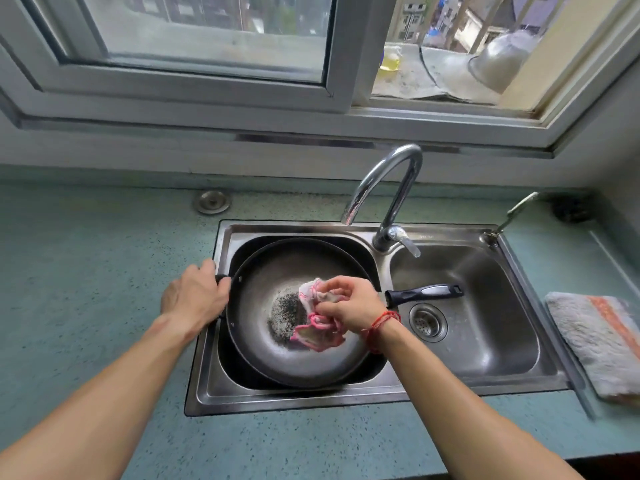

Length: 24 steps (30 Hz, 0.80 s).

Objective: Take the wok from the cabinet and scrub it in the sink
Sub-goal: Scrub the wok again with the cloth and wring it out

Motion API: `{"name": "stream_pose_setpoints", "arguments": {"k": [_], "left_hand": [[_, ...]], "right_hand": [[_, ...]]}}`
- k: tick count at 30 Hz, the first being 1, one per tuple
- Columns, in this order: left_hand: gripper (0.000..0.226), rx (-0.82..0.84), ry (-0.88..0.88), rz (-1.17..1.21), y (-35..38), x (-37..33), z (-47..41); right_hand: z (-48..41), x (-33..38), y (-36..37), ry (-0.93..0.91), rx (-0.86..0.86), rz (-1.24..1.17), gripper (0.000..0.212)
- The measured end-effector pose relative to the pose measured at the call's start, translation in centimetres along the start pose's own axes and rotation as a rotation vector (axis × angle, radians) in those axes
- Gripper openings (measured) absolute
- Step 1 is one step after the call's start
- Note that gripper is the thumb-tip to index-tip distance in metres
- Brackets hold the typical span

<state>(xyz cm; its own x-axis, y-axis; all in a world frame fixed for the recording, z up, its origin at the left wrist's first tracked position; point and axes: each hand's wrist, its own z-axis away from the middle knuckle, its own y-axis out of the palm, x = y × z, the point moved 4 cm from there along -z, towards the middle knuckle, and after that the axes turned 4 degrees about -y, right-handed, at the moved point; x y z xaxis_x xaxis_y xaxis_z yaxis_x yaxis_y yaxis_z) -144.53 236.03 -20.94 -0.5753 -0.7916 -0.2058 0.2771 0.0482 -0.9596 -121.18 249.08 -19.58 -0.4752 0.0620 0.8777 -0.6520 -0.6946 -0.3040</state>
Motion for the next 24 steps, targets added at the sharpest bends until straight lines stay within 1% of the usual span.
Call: {"name": "stream_pose_setpoints", "arguments": {"k": [2,4,7,9,12,16,18,19,20,22,24], "left_hand": [[0.032,-0.020,0.020,0.100,-0.9,-0.8,1.1],[0.025,-0.030,0.042,0.254,-2.0,-2.2,2.4],[0.011,0.040,0.062,0.528,-3.4,-4.5,4.4],[0.009,0.129,0.089,0.773,-4.3,-6.1,5.4],[0.019,0.292,0.058,1.185,-6.0,-8.3,6.7],[0.031,0.520,0.094,1.514,-8.2,-10.5,9.1],[0.033,0.641,0.156,1.597,-9.0,-11.3,10.2],[0.033,0.672,0.181,1.609,-9.3,-11.6,10.6],[0.032,0.679,0.189,1.613,-9.6,-11.7,10.8],[0.032,0.654,0.163,1.623,-9.9,-11.8,11.0],[0.039,0.644,0.140,1.635,-10.2,-11.6,11.0]], "right_hand": [[0.9,1.5,-0.4,-0.043,-0.020,-0.038,0.027],[1.8,3.2,-1.0,-0.086,-0.054,-0.094,0.027],[3.2,5.9,-2.0,-0.154,-0.102,-0.184,0.025],[4.4,7.7,-2.5,-0.189,-0.121,-0.246,0.023],[5.6,9.7,-3.1,-0.237,-0.153,-0.281,0.022],[6.7,11.6,-3.5,-0.302,-0.220,-0.246,0.019],[7.3,12.4,-3.5,-0.343,-0.240,-0.194,0.016],[7.6,12.8,-3.5,-0.359,-0.246,-0.164,0.015],[7.8,13.2,-3.6,-0.373,-0.252,-0.129,0.013],[8.3,14.0,-3.8,-0.394,-0.255,-0.097,0.016],[8.9,14.7,-4.1,-0.407,-0.244,-0.112,0.021]]}}
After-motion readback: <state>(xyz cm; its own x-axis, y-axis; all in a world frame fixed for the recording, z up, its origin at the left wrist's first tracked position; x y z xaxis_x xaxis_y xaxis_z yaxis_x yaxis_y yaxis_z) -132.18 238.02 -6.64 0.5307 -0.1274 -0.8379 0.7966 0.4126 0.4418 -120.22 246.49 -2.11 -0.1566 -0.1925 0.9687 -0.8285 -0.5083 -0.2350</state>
